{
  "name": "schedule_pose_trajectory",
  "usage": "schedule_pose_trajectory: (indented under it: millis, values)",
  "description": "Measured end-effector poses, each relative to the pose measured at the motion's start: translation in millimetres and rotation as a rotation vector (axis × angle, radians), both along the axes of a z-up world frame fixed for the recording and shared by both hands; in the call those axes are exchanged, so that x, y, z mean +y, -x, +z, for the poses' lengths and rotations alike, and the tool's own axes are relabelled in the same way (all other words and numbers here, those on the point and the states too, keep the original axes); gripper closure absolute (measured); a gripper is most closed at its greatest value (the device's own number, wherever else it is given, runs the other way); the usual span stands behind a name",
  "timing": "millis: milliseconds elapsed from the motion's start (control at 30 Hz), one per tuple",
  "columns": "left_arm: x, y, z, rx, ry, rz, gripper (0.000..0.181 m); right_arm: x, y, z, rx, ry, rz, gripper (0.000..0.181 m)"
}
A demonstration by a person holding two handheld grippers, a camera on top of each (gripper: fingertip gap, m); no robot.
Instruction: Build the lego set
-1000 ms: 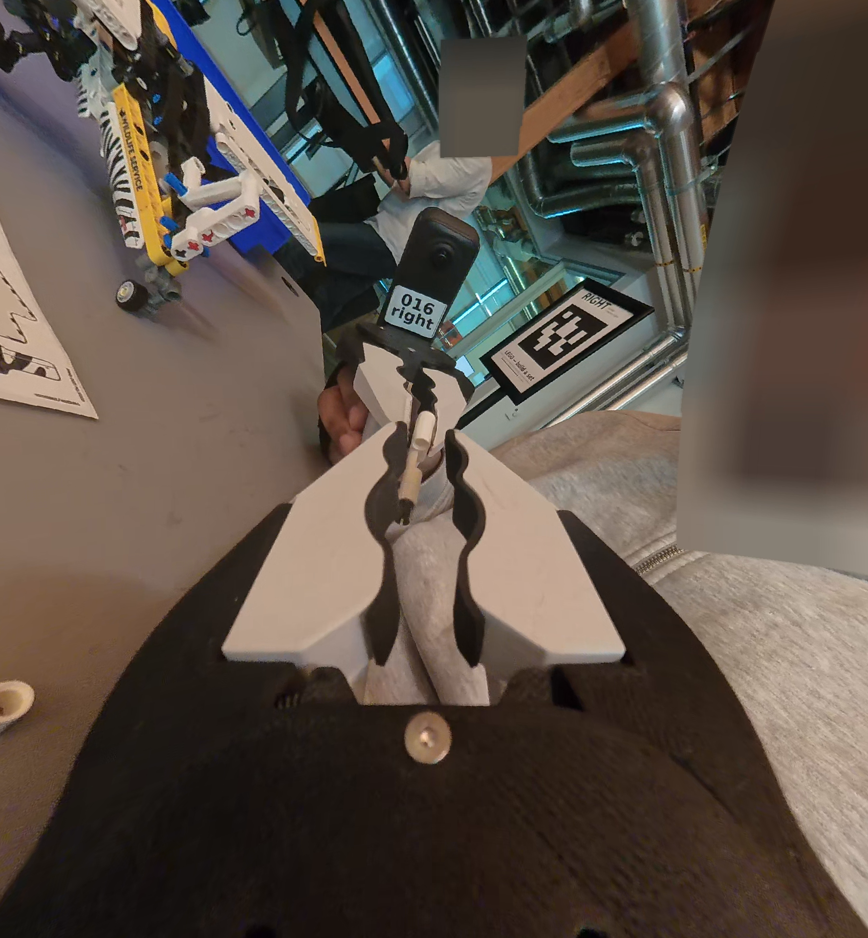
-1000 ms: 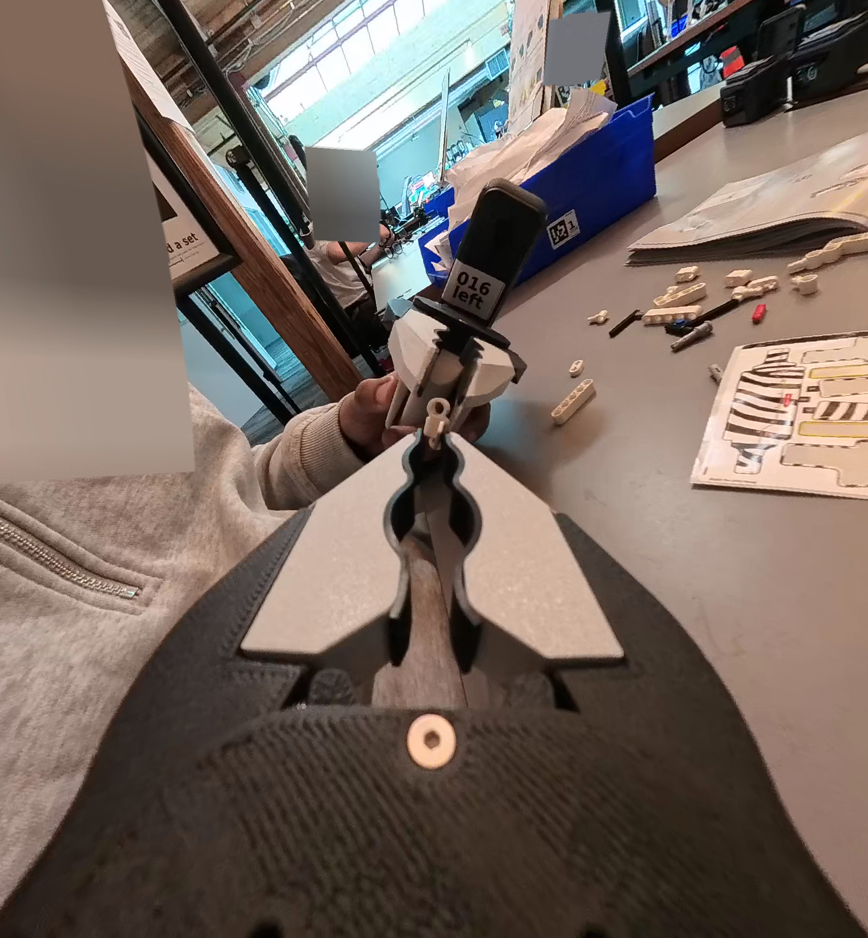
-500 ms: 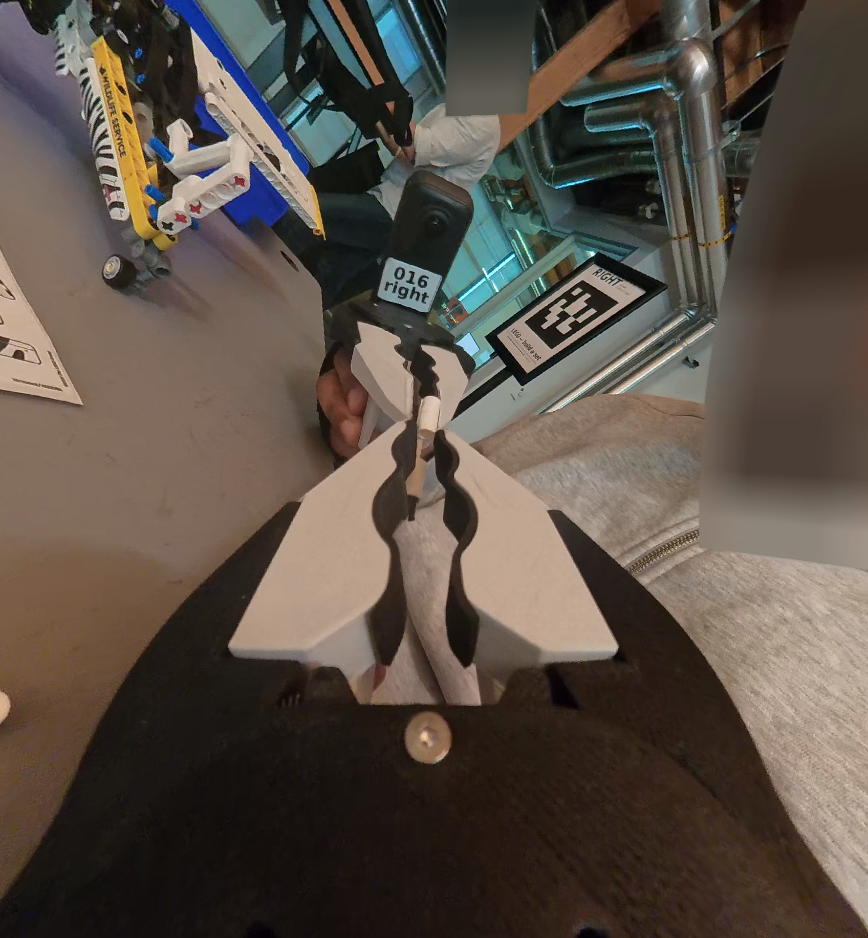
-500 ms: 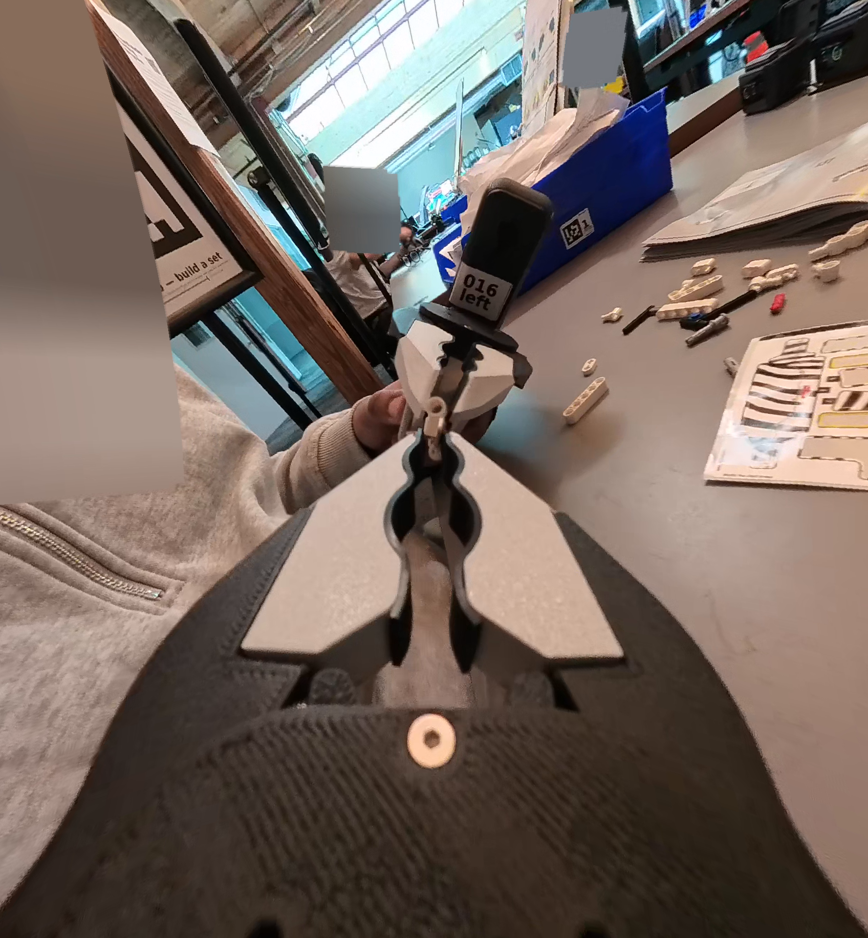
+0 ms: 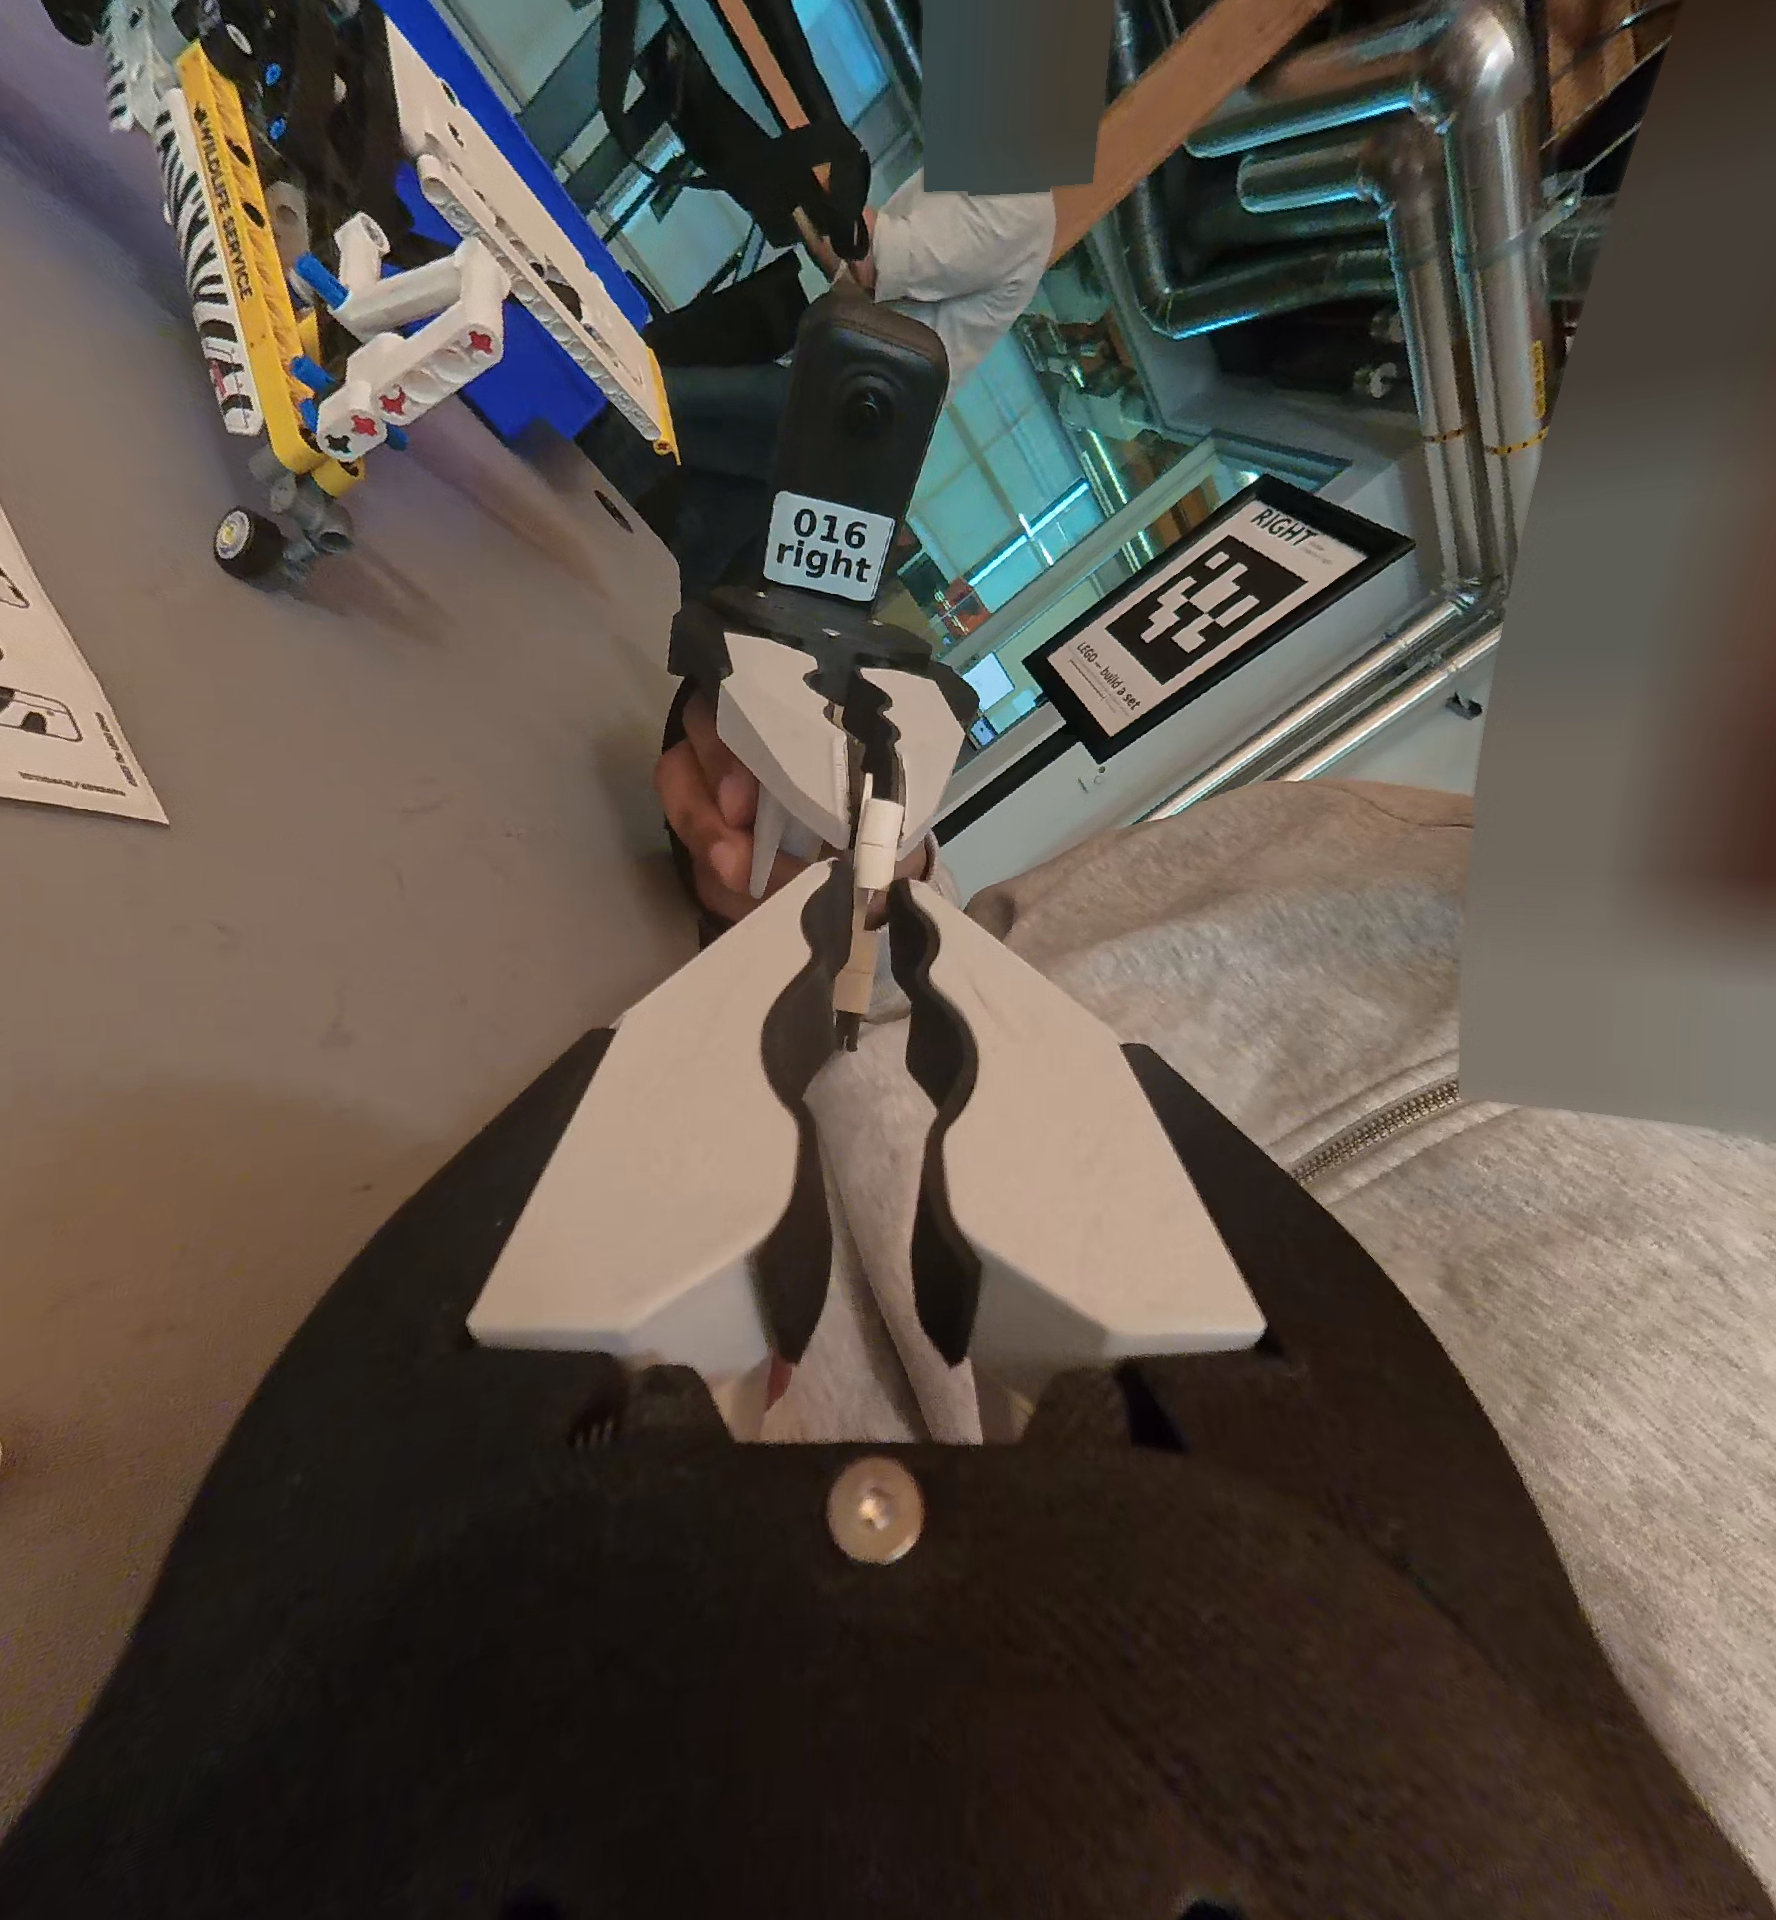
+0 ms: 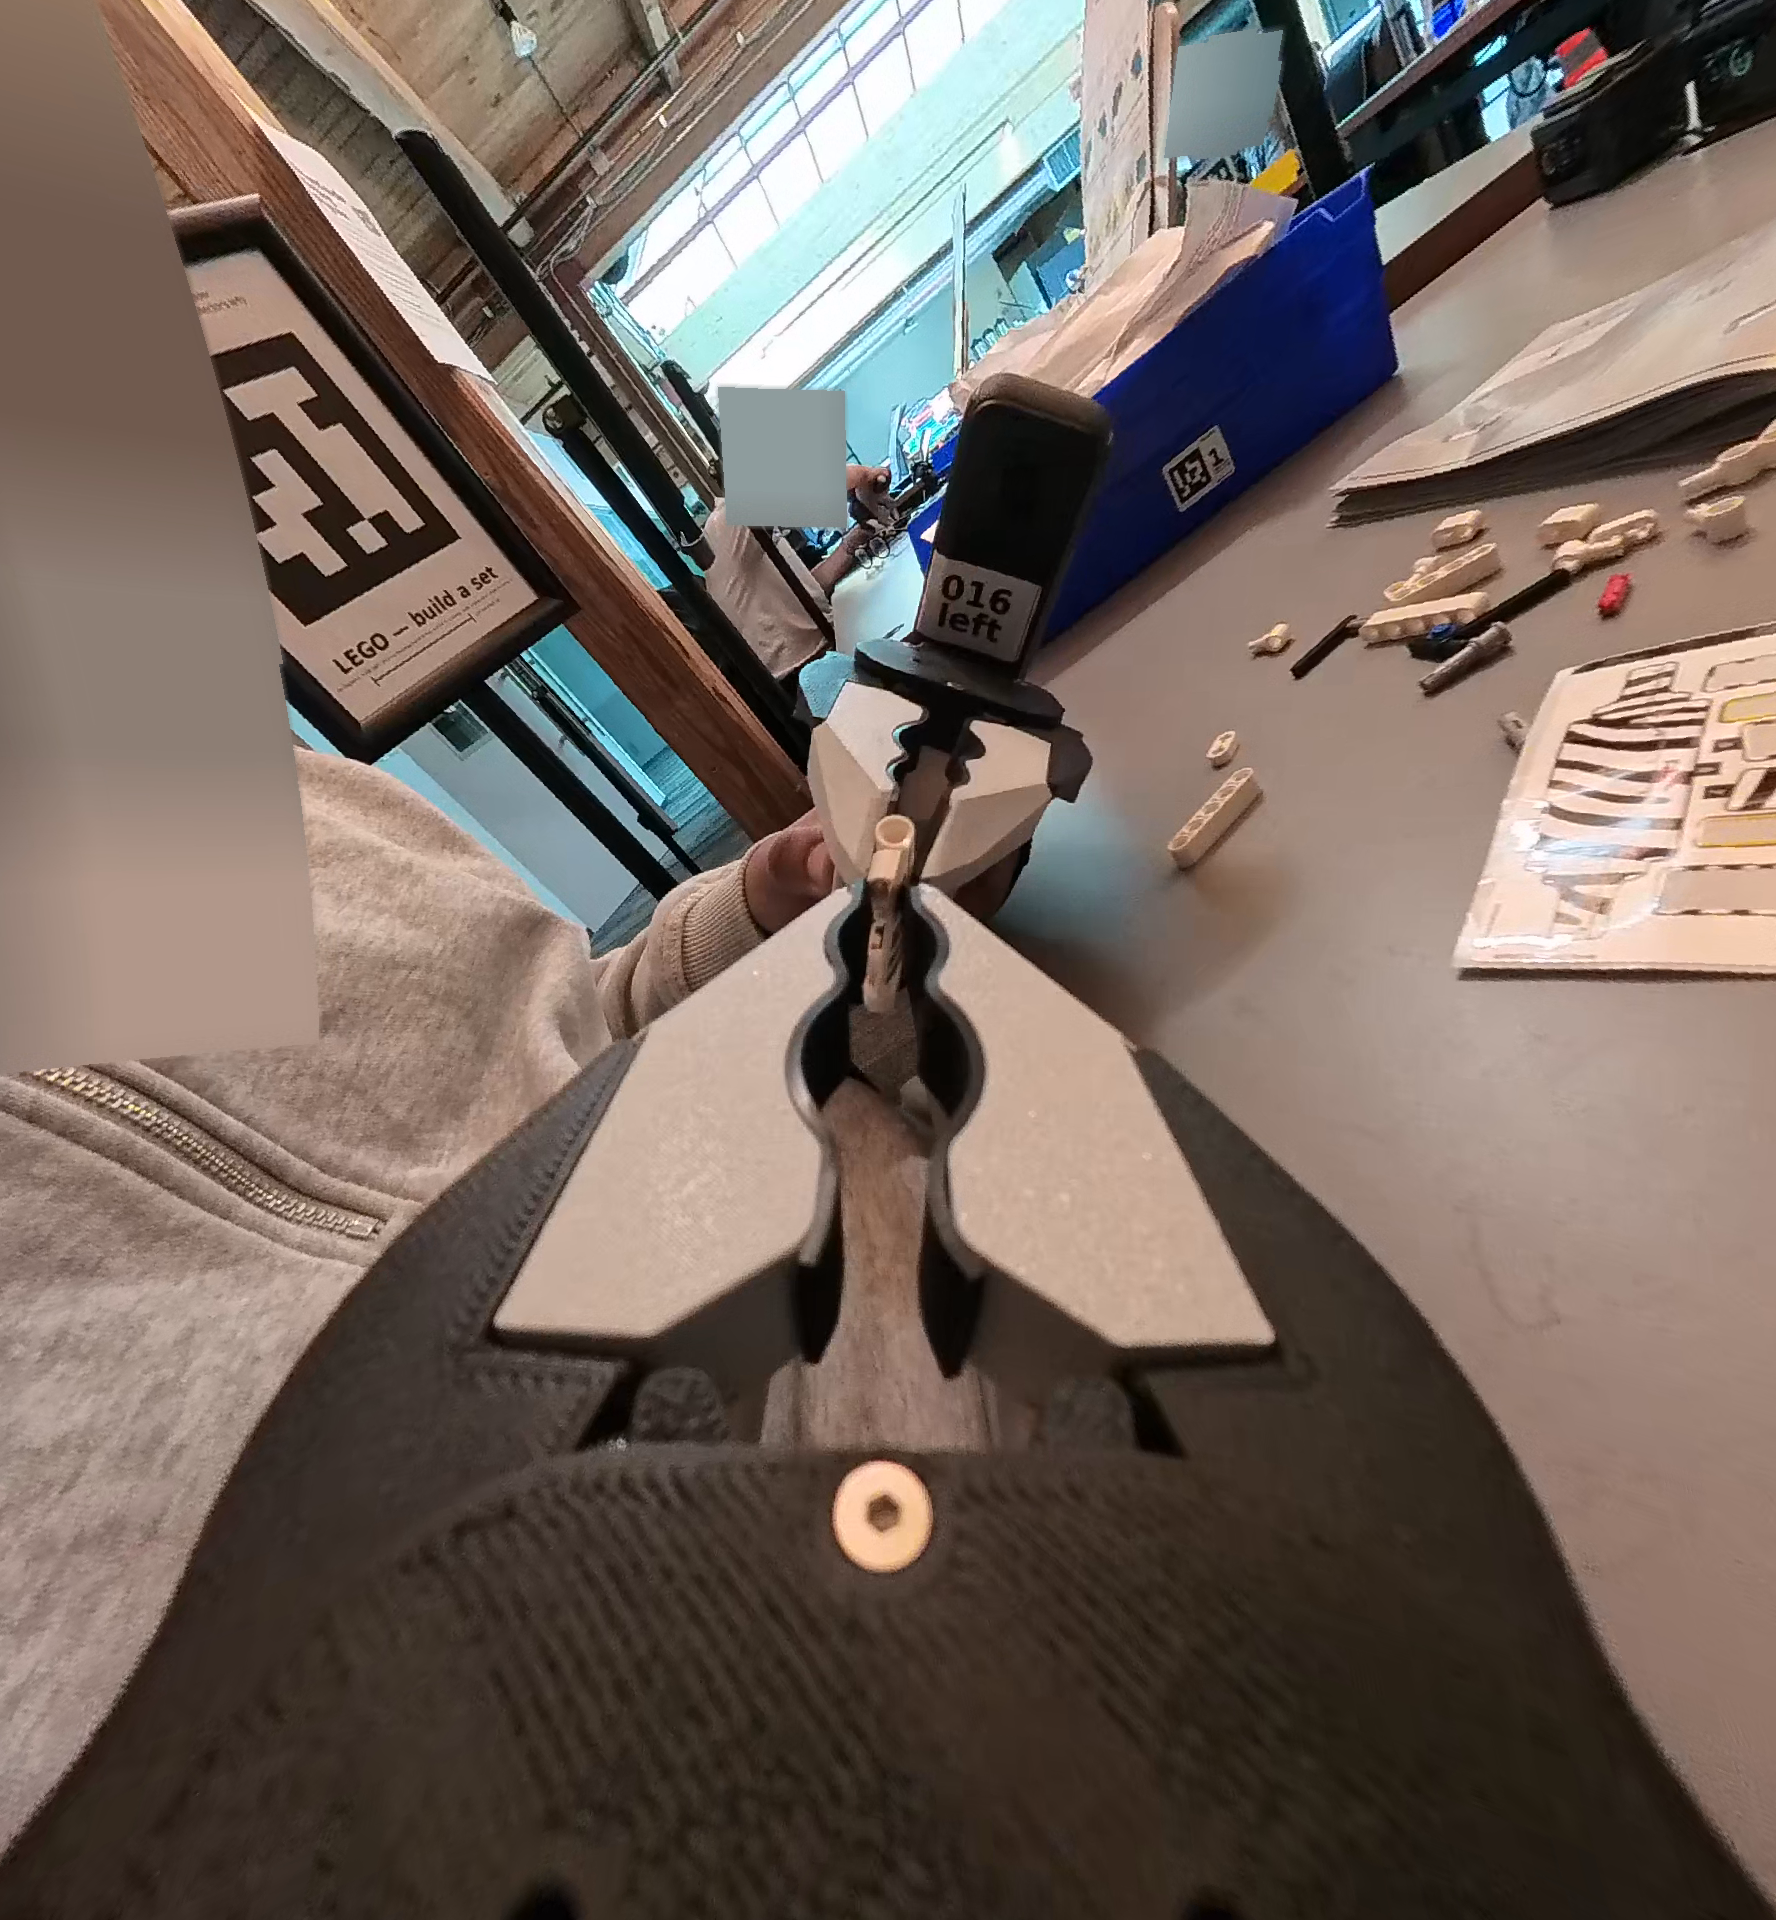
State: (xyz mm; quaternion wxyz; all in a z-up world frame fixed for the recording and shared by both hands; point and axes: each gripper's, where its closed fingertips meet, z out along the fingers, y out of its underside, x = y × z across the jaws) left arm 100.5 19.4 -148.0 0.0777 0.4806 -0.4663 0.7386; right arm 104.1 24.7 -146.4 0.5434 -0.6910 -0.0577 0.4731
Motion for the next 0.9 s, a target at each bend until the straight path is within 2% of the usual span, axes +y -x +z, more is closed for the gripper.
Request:
schedule_pose_trajectory:
  millis: [433,600,800,900]
  values:
    - [1,0,0,-0.016,-0.033,0.018,0.175,0,0,-1,0.021,0.025,0.011,0.178]
    - [3,-2,3,-0.03,0.004,0.035,0.176,1,0,0,0.015,0.009,-0.002,0.178]
    - [7,-1,11,-0.081,0.033,0.059,0.16,1,-6,7,0.04,-0.029,-0.035,0.18]
    - [8,-2,9,-0.06,0.046,0.053,0.159,1,-7,9,0.052,-0.041,-0.043,0.181]
